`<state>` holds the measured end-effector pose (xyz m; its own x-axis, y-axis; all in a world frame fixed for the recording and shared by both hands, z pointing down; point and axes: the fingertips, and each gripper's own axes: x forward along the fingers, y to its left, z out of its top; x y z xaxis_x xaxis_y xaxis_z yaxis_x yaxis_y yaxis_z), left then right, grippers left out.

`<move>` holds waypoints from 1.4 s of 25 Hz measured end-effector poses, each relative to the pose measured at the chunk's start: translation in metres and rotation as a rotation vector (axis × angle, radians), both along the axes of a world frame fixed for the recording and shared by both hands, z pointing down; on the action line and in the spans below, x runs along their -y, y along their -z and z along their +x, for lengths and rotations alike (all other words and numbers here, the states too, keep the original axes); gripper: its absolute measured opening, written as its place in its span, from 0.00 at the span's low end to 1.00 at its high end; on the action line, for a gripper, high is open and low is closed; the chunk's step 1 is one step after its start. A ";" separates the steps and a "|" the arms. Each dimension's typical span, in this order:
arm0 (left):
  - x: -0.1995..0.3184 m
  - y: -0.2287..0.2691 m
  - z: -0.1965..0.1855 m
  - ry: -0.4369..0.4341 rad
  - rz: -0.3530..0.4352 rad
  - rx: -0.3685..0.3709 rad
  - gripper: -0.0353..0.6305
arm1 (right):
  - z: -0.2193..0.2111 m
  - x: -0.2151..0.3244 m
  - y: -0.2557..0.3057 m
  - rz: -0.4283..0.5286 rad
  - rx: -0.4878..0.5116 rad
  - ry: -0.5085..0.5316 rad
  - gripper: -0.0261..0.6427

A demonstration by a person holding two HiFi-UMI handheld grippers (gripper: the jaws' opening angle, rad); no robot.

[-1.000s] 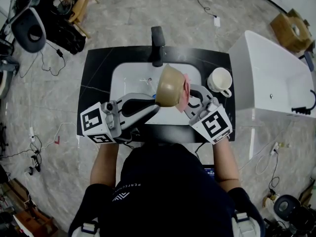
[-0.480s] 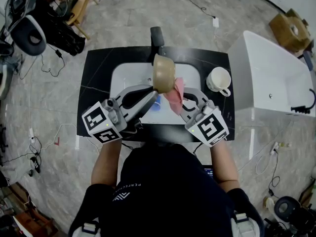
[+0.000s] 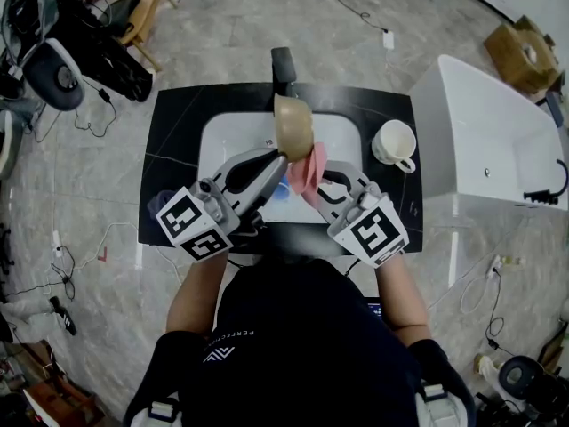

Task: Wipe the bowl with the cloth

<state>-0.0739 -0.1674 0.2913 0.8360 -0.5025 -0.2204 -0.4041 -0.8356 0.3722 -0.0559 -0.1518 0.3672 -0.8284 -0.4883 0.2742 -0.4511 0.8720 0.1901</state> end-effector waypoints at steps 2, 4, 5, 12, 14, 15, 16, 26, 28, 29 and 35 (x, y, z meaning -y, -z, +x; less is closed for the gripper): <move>0.001 -0.002 0.000 0.013 -0.002 0.013 0.07 | -0.004 -0.002 0.000 -0.001 -0.005 0.006 0.11; 0.002 -0.005 -0.002 0.026 -0.002 0.032 0.07 | -0.010 -0.004 0.000 -0.002 -0.009 0.013 0.11; 0.003 -0.007 -0.002 0.031 -0.002 0.043 0.07 | -0.013 -0.005 0.001 -0.001 -0.010 0.017 0.11; 0.008 -0.019 0.010 0.064 0.002 0.138 0.07 | -0.005 -0.006 0.015 0.023 -0.002 0.031 0.11; 0.010 -0.022 0.006 0.071 0.002 0.155 0.07 | -0.002 -0.004 0.020 0.035 0.004 0.021 0.11; 0.011 -0.023 0.004 0.073 0.001 0.162 0.07 | 0.000 -0.003 0.023 0.040 0.007 0.015 0.11; 0.010 -0.025 0.002 0.074 0.000 0.166 0.07 | 0.001 -0.002 0.025 0.046 0.010 0.009 0.11; 0.001 -0.024 -0.015 -0.002 -0.044 0.047 0.07 | 0.019 0.014 0.038 0.090 0.001 -0.062 0.11; -0.001 -0.023 -0.014 -0.027 -0.047 0.023 0.07 | 0.021 0.018 0.037 0.091 -0.008 -0.071 0.11; -0.002 -0.023 -0.014 -0.041 -0.046 0.011 0.07 | 0.021 0.019 0.035 0.092 -0.015 -0.075 0.11; -0.007 -0.018 -0.011 -0.107 -0.016 0.010 0.07 | 0.022 0.025 0.032 0.104 -0.034 -0.077 0.11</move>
